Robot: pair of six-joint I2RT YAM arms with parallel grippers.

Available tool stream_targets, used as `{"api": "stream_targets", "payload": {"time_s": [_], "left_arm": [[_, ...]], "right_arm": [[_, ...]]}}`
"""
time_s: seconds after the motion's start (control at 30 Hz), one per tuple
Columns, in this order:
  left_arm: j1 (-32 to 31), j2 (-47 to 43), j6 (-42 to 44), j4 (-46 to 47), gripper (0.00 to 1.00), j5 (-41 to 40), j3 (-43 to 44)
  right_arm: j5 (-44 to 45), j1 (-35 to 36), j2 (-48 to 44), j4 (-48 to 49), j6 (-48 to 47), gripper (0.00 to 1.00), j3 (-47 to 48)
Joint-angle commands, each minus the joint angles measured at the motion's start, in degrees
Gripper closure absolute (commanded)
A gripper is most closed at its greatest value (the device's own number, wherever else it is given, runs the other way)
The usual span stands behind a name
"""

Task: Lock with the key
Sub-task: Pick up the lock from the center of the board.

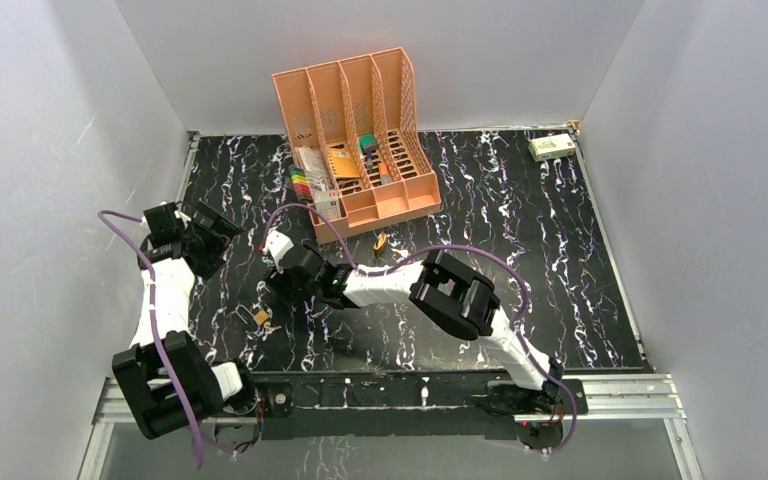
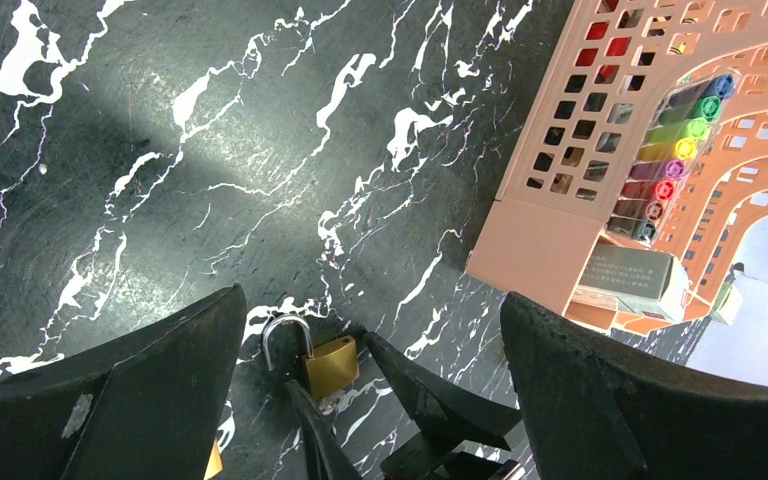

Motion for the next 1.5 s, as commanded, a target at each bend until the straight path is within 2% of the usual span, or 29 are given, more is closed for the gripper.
{"api": "stream_targets", "payload": {"time_s": [0.0,0.27,0.43,0.5,0.7,0.8,1.0,1.1,1.2,1.3,1.47], "left_arm": [[0.38,-0.22,0.44,0.5,0.02,1.16,-0.22],[0.47,-0.22,0.53,0.73,0.02,0.91,-0.77],[0.53,-0.37,0.51,0.98,0.02,1.31,-1.02],[0.54,-0.8,0.56,1.78,0.02,2.31,-1.42],[0.52,-2.22,1.16,4.45,0.02,6.27,-2.48],[0.48,-2.68,1.7,8.54,0.02,14.04,-3.58],[-0.17,-4.46,-3.05,25.55,0.02,33.73,-8.76],[-2.89,-5.0,-5.99,34.27,0.04,41.35,-10.21],[-6.73,-4.83,-10.68,45.43,0.05,47.82,-11.47],[-12.22,-4.69,-10.04,47.36,0.05,51.5,-10.32],[-19.2,-4.84,-7.17,46.18,0.06,51.25,-7.77]], "right_arm": [[0.59,0.55,-1.27,-0.92,-0.24,0.34,-2.5],[3.28,0.92,-1.93,-0.91,-0.37,0.41,-4.26],[5.85,1.32,-1.91,-1.11,-1.93,0.53,-5.42],[4.24,1.26,-2.81,-0.04,-3.1,0.58,-6.73],[-7.95,0.76,-12.3,4.38,-6.68,0.73,-14.13],[-9.78,-0.33,-17.23,1.97,-8.53,0.74,-16.31],[-23.6,-8.1,-31.09,0.02,-6.16,0.74,-24.22],[-30.22,-13.56,-38.41,-1.55,-4.01,0.74,-27.58],[-32.81,-17.21,-44.55,-4.32,-3.89,0.74,-29.02],[-35.51,-19.18,-48.5,-6.47,-4.09,0.75,-29.03],[-37.5,-20.01,-51.26,-6.85,-3.42,0.75,-29.09]]}}
